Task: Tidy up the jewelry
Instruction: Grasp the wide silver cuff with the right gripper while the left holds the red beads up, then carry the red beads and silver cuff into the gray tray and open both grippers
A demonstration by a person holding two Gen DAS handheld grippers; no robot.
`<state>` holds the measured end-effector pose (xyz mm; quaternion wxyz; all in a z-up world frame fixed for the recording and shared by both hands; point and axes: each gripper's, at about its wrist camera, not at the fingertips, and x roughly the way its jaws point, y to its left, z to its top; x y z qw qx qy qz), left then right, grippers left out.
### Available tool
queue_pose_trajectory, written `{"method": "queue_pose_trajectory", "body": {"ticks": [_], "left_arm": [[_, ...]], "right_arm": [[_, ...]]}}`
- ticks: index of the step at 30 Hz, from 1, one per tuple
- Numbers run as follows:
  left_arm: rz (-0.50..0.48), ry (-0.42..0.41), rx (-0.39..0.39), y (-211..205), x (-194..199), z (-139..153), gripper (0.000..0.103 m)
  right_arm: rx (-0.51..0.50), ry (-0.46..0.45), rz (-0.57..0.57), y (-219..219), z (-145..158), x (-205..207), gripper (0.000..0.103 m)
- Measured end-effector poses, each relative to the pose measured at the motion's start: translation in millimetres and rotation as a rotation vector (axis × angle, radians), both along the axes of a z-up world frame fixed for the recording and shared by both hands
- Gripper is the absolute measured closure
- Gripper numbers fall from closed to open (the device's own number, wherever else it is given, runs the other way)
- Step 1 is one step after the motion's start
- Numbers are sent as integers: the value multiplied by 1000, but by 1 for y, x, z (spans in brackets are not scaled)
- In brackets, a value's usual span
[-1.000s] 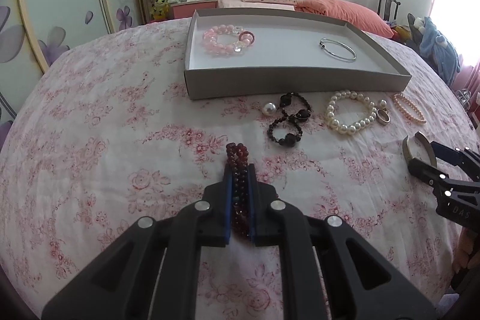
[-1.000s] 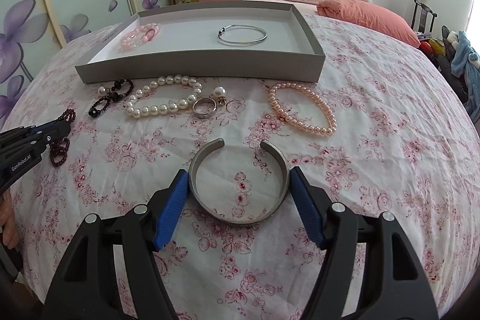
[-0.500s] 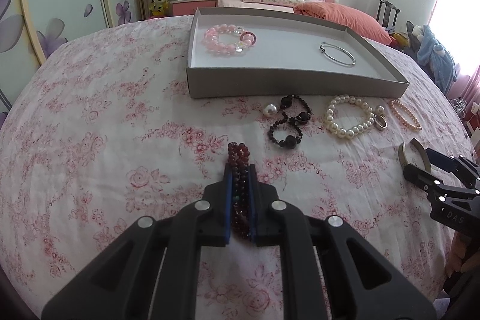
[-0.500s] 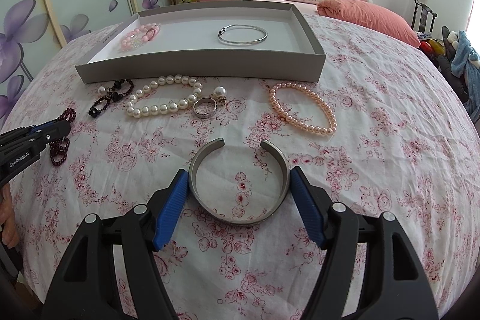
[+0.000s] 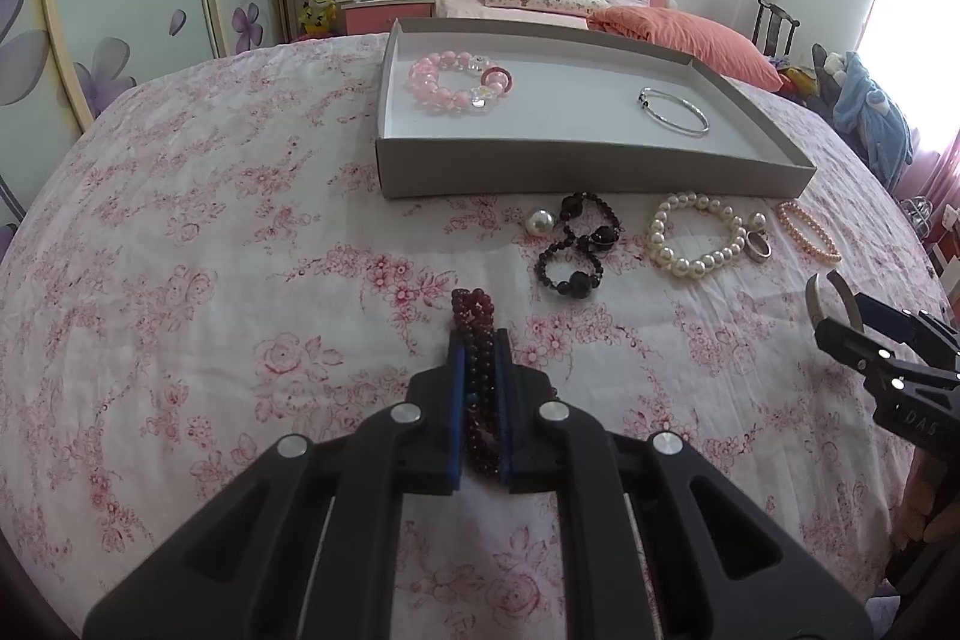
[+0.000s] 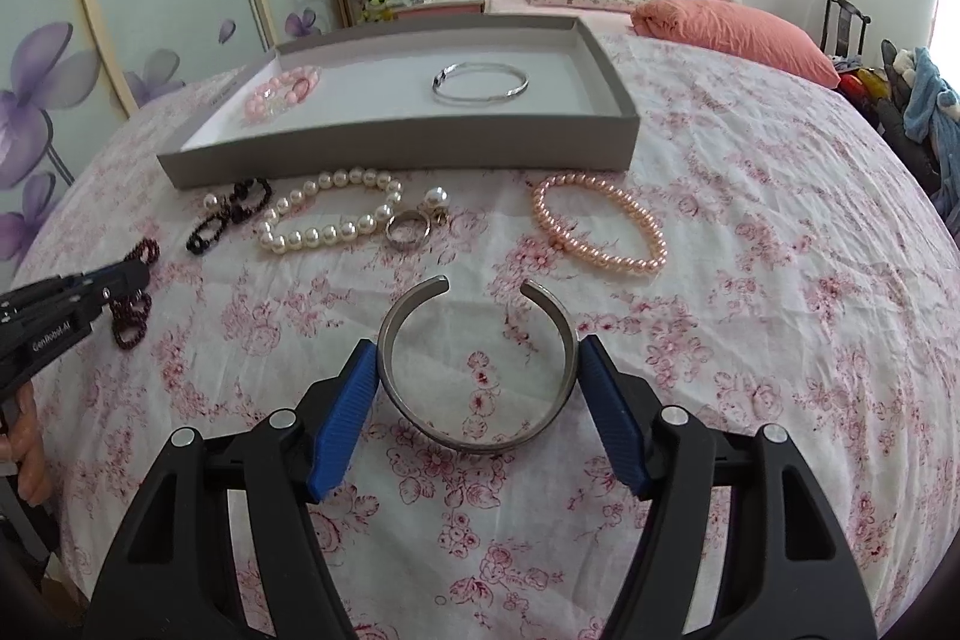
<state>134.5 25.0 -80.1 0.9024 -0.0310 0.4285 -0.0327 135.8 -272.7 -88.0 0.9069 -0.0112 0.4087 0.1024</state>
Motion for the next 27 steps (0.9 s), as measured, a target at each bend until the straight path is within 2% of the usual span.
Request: {"method": "queue_pose_trajectory", "body": {"ticks": [15, 27], "left_arm": [[-1, -194, -37, -3, -22, 58, 94], [3, -358, -17, -10, -18, 107, 94]], "right_arm": [[40, -263, 8, 4, 57, -15, 35], [75, -428, 13, 8, 99, -6, 35]]}}
